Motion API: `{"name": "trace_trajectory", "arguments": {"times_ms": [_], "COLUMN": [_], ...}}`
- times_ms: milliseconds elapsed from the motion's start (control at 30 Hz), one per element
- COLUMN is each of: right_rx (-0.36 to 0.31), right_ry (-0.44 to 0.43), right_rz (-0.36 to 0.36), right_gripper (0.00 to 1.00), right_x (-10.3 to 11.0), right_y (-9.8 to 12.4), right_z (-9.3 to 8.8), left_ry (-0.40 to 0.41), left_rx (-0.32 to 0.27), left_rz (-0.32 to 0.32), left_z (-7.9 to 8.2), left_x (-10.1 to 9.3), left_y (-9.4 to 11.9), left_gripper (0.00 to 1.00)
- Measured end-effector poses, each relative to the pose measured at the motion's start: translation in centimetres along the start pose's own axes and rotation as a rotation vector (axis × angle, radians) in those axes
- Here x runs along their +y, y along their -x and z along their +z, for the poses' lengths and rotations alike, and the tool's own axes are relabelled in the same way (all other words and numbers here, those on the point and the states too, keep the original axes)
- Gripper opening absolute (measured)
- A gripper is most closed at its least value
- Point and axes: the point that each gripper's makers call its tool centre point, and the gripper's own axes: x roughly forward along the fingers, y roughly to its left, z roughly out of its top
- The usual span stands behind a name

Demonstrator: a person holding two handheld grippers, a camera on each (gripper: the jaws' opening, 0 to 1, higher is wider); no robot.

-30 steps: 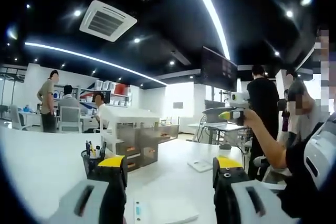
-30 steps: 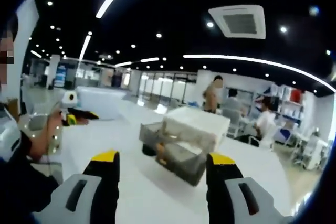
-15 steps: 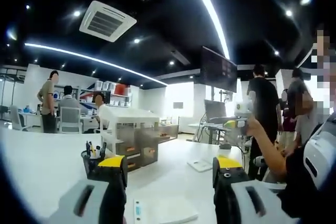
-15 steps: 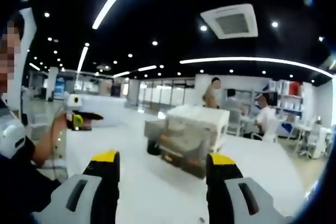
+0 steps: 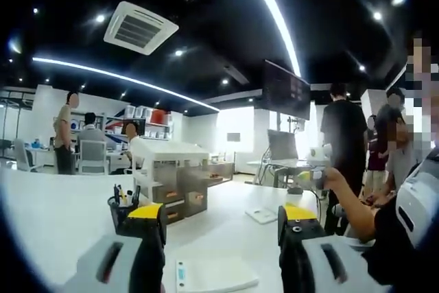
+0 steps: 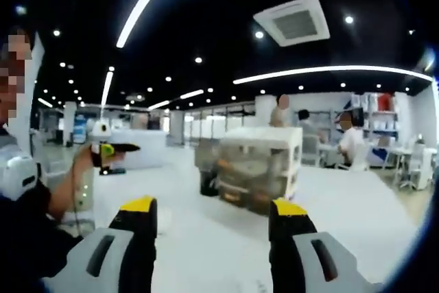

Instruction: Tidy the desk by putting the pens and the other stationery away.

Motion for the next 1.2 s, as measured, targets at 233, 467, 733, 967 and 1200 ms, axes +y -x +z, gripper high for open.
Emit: {"name": "trace_trajectory", "arguments": {"times_ms": [233,467,733,967,1200], "right_rx": [0.008,-0.002,-0.002,-0.002,-0.001], "right_ry": [-0.005,0.015,0.018,0.020,0.015], "right_rz": [0.023,0.025,0.019,0.022,0.017], "right_gripper": [0.62,0.61,0.61,0.61,0.61], "right_x": [0.60,0.83,0.60,0.74,0.46], "right_y": [-0.26,-0.07,0.22,0.08,0.26], "right_z": [-0.32,0.31,0.36,0.42,0.26], "left_ry": [-0.007,-0.011,-0.013,-0.013,-0.014], "left_rx": [0.004,0.001,0.002,0.003,0.002], "left_rz": [0.000,-0.015,-0.016,-0.011,-0.012], "left_z": [-0.04,0.10,0.11,-0.01,0.05], "left_x": [-0.24,-0.90,-0.89,-0.71,-0.71], "left_y": [0.02,-0.21,-0.19,-0.01,-0.08], "left_gripper": [0.66,0.66,0.66,0.66,0.66]}}
